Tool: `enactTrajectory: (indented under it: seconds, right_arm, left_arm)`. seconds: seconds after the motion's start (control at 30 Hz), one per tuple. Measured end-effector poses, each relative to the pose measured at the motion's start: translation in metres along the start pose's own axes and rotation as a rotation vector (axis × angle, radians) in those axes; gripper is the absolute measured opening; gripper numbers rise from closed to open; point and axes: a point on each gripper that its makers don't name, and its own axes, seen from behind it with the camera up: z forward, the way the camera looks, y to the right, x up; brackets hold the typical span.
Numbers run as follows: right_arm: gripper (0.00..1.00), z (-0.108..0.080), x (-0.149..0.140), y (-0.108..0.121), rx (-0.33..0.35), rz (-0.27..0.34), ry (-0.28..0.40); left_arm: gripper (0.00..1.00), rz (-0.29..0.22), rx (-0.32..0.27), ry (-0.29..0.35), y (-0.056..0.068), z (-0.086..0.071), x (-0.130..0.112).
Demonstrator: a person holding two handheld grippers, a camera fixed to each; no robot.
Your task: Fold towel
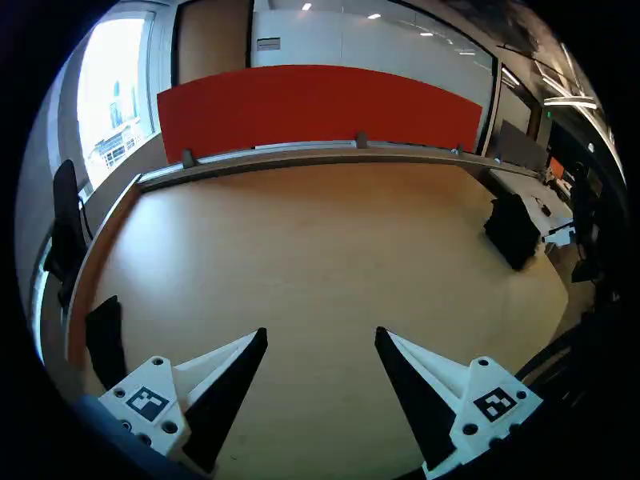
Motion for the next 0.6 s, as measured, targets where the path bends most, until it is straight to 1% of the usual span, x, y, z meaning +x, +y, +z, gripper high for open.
enactTrajectory:
  seconds: [0.17,0.37,0.47,0.6]
  right_arm:
    - [1.0,-0.003,0.001,-0.003,-0.009,0.01,0.007]
    - [1.0,-0.009,0.004,-0.012,-0.004,0.035,0.023]
    - [1.0,-0.011,0.007,-0.015,-0.009,0.049,0.038]
    - [1.0,-0.015,0.016,-0.022,-0.015,0.076,0.085]
  left_arm:
    - [1.0,0.0,-0.003,0.006,-0.002,-0.001,0.001]
    - [1.0,-0.004,-0.001,0.017,-0.006,-0.005,0.004]
    - [1.0,-0.007,0.001,0.024,-0.008,-0.006,0.006]
    - [1.0,-0.013,0.003,0.032,-0.01,-0.008,0.009]
